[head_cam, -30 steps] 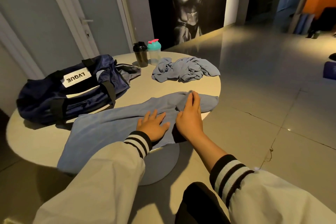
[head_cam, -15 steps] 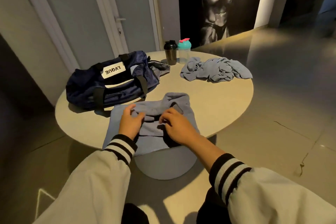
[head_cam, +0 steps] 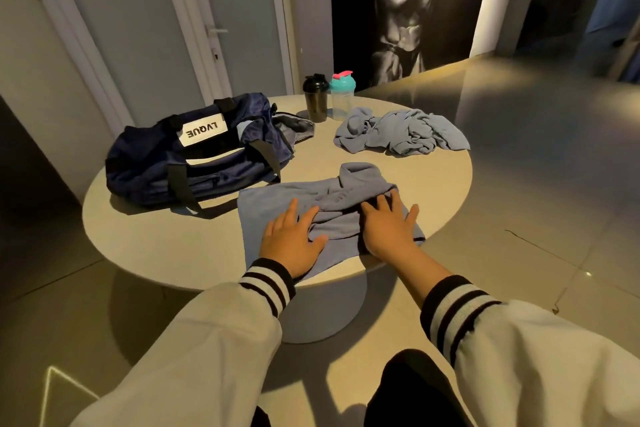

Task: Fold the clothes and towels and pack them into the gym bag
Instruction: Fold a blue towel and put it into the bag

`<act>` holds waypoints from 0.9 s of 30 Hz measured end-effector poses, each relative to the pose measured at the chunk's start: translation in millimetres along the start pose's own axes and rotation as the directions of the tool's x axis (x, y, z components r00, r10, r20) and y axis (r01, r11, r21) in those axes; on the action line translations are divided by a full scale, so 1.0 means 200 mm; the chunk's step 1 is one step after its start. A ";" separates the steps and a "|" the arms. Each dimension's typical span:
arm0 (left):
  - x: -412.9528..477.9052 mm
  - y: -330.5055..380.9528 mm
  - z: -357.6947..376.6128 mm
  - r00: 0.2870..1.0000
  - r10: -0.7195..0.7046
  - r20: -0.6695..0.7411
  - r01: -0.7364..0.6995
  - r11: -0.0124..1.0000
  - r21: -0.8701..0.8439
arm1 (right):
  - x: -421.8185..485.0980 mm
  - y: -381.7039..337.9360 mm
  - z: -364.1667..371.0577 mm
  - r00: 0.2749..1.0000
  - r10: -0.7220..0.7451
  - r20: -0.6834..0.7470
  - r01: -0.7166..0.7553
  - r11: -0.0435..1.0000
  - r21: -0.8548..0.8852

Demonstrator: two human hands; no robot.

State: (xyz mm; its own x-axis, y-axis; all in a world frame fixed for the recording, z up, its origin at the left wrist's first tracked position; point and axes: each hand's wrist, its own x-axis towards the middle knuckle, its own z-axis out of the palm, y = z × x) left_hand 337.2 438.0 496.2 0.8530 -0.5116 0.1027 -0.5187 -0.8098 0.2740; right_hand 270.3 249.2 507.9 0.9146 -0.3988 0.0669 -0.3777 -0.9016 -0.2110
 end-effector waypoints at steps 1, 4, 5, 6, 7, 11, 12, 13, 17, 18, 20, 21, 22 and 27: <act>0.01 0.01 0.01 1.000 -0.023 -0.019 0.023 1.000 0.005 | 0.00 0.01 -0.01 1.000 0.026 -0.008 -0.027 0.999 -0.018; 0.06 0.03 0.06 0.999 0.025 -0.041 -0.027 0.997 -0.068 | 0.01 -0.04 -0.02 0.997 -0.067 -0.046 0.070 0.994 0.079; 0.09 0.03 0.06 0.998 0.059 -0.034 -0.062 0.994 -0.088 | 0.01 -0.08 -0.03 0.993 -0.116 -0.034 0.120 0.977 0.174; 0.12 0.02 0.05 0.996 0.084 -0.029 -0.086 0.990 -0.115 | 0.01 -0.12 -0.03 0.988 -0.153 -0.002 0.148 0.954 0.262; 0.14 0.01 0.04 0.996 0.091 -0.025 -0.094 0.985 -0.146 | 0.01 -0.15 -0.02 0.983 -0.182 0.031 0.164 0.936 0.311; 0.12 -0.10 -0.01 0.996 0.043 -0.079 -0.053 0.990 -0.130 | 0.00 -0.19 0.05 0.985 -0.172 -0.024 0.173 0.959 0.222; 0.09 -0.13 -0.02 0.994 0.023 -0.106 -0.032 0.996 -0.080 | 0.01 -0.19 0.07 0.987 -0.151 -0.048 0.158 0.967 0.201; 0.06 -0.16 -0.03 0.992 0.008 -0.125 -0.012 1.000 -0.026 | 0.01 -0.19 0.09 0.989 -0.132 -0.065 0.142 0.972 0.185; -0.05 -0.23 -0.05 0.999 -0.011 -0.042 0.015 0.996 0.083 | 0.02 -0.25 0.09 0.990 -0.056 -0.129 0.082 0.975 0.206; -0.07 -0.24 -0.07 1.000 -0.020 0.009 0.020 0.996 0.083 | 0.03 -0.28 0.08 0.986 -0.055 -0.157 0.090 0.971 0.223; -0.09 -0.25 -0.10 0.996 -0.025 0.081 0.022 0.999 0.044 | 0.04 -0.34 0.06 0.977 -0.094 -0.190 0.156 0.925 0.346; -0.10 -0.26 -0.11 0.996 -0.029 0.087 0.028 1.000 0.009 | 0.04 -0.37 0.05 0.974 -0.117 -0.193 0.193 0.876 0.442; -0.10 -0.27 -0.12 0.997 -0.040 0.061 0.042 0.999 -0.032 | 0.04 -0.39 0.05 0.972 -0.126 -0.200 0.215 0.824 0.525; -0.06 -0.32 -0.14 0.979 -0.171 -0.108 0.147 0.968 -0.202 | 0.07 -0.46 0.01 0.936 -0.004 -0.353 0.241 0.737 0.631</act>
State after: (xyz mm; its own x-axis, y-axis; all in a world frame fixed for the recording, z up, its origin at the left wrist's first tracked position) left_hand 362.6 504.4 503.8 0.9304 -0.3314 0.1565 -0.3652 -0.8014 0.4738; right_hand 317.5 327.9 526.1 0.8064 -0.4286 0.4075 0.0335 -0.6549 -0.7550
